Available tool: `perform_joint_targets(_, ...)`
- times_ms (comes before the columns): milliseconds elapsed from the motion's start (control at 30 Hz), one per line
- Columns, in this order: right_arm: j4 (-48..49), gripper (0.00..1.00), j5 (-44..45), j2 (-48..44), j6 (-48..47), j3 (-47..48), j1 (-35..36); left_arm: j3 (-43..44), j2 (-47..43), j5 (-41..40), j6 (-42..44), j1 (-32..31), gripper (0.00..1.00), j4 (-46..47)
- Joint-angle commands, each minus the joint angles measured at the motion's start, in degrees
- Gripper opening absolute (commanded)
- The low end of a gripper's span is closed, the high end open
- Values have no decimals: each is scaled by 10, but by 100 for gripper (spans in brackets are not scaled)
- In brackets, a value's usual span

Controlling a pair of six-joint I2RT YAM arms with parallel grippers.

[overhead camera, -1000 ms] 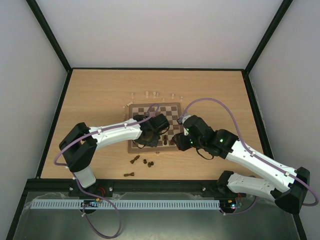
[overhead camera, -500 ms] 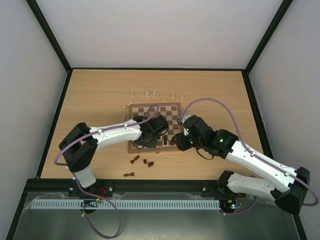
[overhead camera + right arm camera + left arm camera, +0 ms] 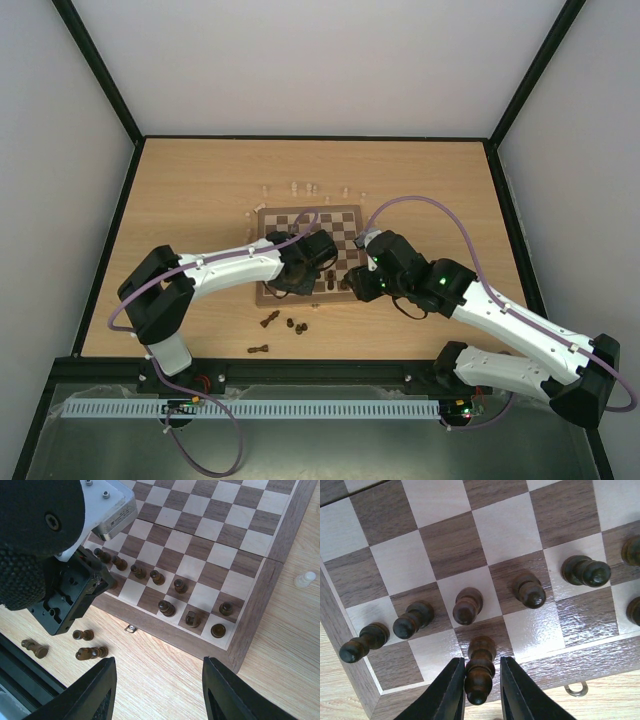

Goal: Set up the chess pieces on the board
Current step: Place the chess piece on the chessboard.

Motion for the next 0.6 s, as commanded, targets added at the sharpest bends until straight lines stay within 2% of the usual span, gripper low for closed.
perform_joint_targets(0, -5, 48, -1, -3, -1, -8, -2, 16, -12, -3, 2, -6, 23, -3)
perform_joint_targets(333, -5, 48, 0, -3, -1, -7, -2, 23, -25, -12, -4, -9, 27, -15)
perform_joint_targets(567, -7, 48, 1, -2, -1, -6, -2, 46, -78, -32, -13, -10, 38, -40)
